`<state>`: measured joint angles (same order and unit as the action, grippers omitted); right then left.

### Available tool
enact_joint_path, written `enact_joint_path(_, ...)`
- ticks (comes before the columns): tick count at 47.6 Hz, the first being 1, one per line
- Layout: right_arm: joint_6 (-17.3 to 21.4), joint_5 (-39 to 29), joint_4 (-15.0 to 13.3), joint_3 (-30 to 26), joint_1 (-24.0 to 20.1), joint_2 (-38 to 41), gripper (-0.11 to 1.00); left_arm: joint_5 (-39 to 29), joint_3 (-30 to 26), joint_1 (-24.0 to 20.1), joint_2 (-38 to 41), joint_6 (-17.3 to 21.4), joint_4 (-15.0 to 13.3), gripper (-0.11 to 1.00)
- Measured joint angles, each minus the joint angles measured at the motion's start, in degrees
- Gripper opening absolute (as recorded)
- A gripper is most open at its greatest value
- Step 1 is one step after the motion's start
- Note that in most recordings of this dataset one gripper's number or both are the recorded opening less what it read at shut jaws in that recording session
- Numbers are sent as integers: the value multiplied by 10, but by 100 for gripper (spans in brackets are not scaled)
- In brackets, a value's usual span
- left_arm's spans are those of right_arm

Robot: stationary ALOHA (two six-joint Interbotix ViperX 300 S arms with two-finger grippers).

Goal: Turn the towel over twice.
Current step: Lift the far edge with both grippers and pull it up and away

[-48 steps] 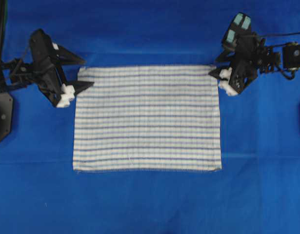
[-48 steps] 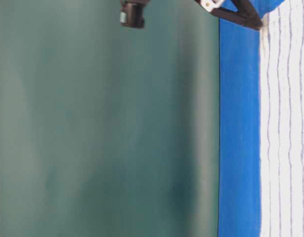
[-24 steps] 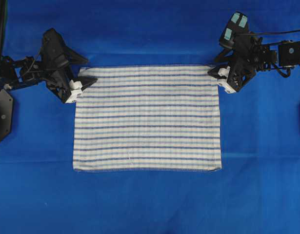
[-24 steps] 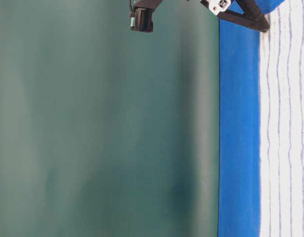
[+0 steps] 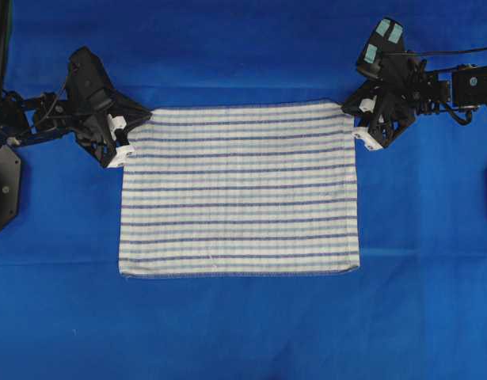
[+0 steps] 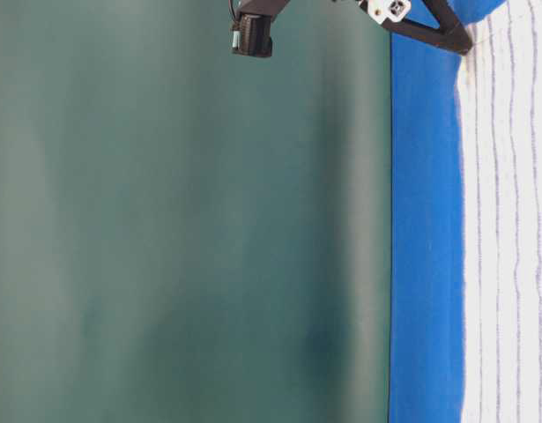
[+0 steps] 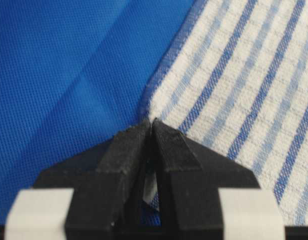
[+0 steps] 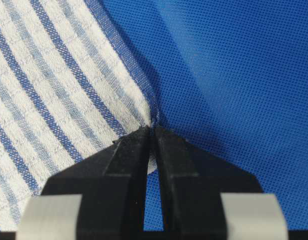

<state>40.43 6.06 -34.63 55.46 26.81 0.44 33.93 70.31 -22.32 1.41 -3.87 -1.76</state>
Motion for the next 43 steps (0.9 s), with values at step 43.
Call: enact_joint_path(43, -2, -126, -32, -61, 98, -242, 6, -177, -104, -113, -293, 159, 0, 1)
